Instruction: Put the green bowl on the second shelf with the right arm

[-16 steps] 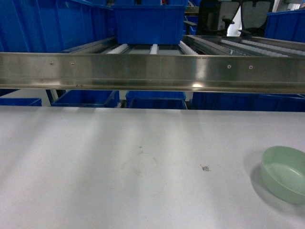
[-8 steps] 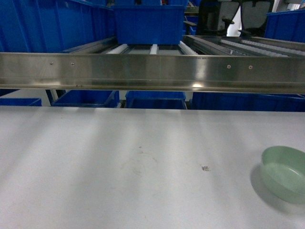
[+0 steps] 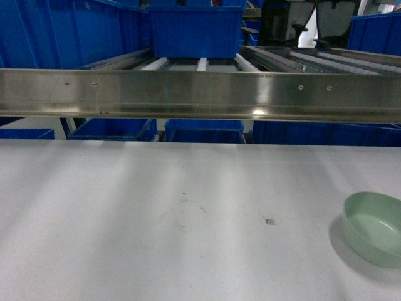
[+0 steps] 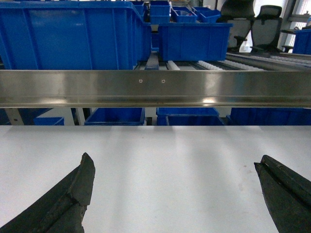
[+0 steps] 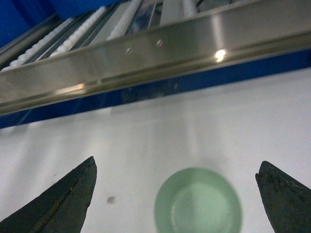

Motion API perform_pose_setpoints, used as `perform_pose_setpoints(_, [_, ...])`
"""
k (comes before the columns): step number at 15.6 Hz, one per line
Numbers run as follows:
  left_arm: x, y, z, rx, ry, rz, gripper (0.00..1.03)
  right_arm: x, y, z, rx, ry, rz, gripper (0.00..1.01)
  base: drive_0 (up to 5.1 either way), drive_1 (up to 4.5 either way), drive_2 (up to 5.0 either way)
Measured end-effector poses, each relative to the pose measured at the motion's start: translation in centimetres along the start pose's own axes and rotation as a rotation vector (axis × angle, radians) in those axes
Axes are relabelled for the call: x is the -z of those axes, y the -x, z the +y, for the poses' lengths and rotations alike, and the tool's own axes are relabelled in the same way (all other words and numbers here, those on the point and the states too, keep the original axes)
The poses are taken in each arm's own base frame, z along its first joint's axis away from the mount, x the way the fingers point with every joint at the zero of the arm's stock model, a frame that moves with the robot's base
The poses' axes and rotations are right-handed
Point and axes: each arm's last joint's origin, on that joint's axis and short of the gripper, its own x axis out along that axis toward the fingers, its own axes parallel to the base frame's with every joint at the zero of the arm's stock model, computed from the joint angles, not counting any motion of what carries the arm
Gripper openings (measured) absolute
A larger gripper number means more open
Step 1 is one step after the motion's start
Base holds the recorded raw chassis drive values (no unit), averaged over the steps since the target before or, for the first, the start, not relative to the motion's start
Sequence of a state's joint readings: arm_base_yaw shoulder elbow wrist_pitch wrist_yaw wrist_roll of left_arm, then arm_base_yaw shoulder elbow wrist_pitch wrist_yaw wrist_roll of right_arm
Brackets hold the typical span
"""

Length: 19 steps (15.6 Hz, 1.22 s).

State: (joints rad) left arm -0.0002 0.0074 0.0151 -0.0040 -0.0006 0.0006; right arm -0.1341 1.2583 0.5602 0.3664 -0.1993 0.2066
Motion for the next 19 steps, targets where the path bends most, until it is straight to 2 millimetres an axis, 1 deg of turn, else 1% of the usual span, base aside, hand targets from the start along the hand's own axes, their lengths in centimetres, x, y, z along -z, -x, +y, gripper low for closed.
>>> perform_pose_setpoints(1, [0.0,0.0,0.0,0.0,0.0,0.0,0.98,0.4,-1.4,-0.4,-0.066,-0.089,0.083,0.98,0.0,0.0,0.0])
perform_pose_setpoints(2, [0.0,0.0,0.0,0.0,0.0,0.0,0.98,1.0,-3.0,-1.0,-0.053,-0.14,0.163,0.98,0.0,0.0,0.0])
perform_pose_setpoints(3, [0.0,0.0,0.0,0.0,0.0,0.0,0.98,1.8,-4.6,-1.6,-0.01,-0.152,0.215,0.98,0.0,0.0,0.0])
perform_pose_setpoints(4, [0.0,0.0,0.0,0.0,0.0,0.0,0.98,2.7,-6.0,-1.9,0.041,-0.112,0.239,0.98,0.0,0.0,0.0])
perform_pose_setpoints(5, [0.0,0.0,0.0,0.0,0.0,0.0,0.98,3.3,-6.9,-2.2,0.08,-0.069,0.267,0.98,0.0,0.0,0.0])
perform_pose_setpoints(7, [0.0,0.0,0.0,0.0,0.0,0.0,0.98,3.8,-8.9,-2.1,0.124,0.038,0.312,0.98,0.0,0.0,0.0])
perform_pose_setpoints(9, [0.0,0.0,0.0,0.0,0.0,0.0,0.98,5.0,-10.7,-2.1,0.144,0.081,0.39,0.98,0.0,0.0,0.0])
perform_pose_setpoints(11, [0.0,0.0,0.0,0.0,0.0,0.0,0.98,7.1,-11.2,-2.7,0.166,0.068,0.492,0.98,0.0,0.0,0.0])
perform_pose_setpoints(12, [0.0,0.0,0.0,0.0,0.0,0.0,0.98,7.6,-11.0,-3.1,0.179,0.055,0.508,0.98,0.0,0.0,0.0])
perform_pose_setpoints(14, [0.0,0.0,0.0,0.0,0.0,0.0,0.98,8.0,-10.9,-4.1,0.192,0.024,0.483,0.98,0.0,0.0,0.0])
perform_pose_setpoints(15, [0.0,0.0,0.0,0.0,0.0,0.0,0.98,8.5,-11.0,-4.8,0.18,-0.025,0.492,0.98,0.0,0.0,0.0])
perform_pose_setpoints(17, [0.0,0.0,0.0,0.0,0.0,0.0,0.98,10.5,-11.1,-5.8,0.172,-0.099,0.53,0.98,0.0,0.0,0.0])
perform_pose_setpoints(18, [0.0,0.0,0.0,0.0,0.0,-0.001,0.98,11.4,-11.1,-6.1,0.182,-0.103,0.535,0.98,0.0,0.0,0.0])
perform_pose_setpoints(19, [0.0,0.0,0.0,0.0,0.0,0.0,0.98,11.5,-11.1,-6.1,0.186,-0.105,0.531,0.97,0.0,0.0,0.0])
